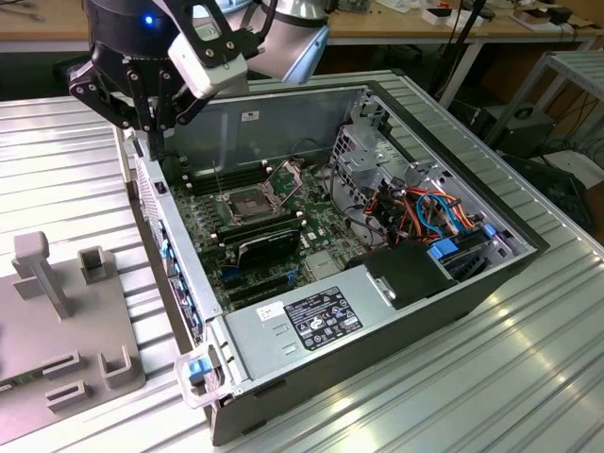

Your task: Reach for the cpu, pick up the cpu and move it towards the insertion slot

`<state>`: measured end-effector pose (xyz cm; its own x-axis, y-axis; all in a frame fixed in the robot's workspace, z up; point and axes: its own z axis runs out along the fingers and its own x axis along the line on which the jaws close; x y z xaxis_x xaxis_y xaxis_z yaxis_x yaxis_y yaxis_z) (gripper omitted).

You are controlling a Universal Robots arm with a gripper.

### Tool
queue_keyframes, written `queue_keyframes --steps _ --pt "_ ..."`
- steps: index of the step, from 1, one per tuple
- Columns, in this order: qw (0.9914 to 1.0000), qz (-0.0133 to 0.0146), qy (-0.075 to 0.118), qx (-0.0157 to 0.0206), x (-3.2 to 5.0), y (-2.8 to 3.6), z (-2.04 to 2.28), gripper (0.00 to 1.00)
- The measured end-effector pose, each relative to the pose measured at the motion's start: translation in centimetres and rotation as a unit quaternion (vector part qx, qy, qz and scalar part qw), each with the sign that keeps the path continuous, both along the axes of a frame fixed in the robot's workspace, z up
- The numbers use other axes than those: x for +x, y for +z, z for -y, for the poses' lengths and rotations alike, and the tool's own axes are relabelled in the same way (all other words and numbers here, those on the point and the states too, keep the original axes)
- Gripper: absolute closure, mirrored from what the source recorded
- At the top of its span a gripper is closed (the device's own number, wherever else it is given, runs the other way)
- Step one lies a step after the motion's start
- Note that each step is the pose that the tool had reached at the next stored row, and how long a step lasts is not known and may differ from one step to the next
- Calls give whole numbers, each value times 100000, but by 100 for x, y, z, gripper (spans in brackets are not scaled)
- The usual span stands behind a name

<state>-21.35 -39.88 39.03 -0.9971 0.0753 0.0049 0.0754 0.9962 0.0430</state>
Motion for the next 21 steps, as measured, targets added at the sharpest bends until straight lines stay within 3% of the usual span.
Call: queue_keyframes --steps 16,21 --pt "100000 -240 3 -1 -138 -5 0 89" --pt "99999 -340 -3 -1 -280 -7 0 89"
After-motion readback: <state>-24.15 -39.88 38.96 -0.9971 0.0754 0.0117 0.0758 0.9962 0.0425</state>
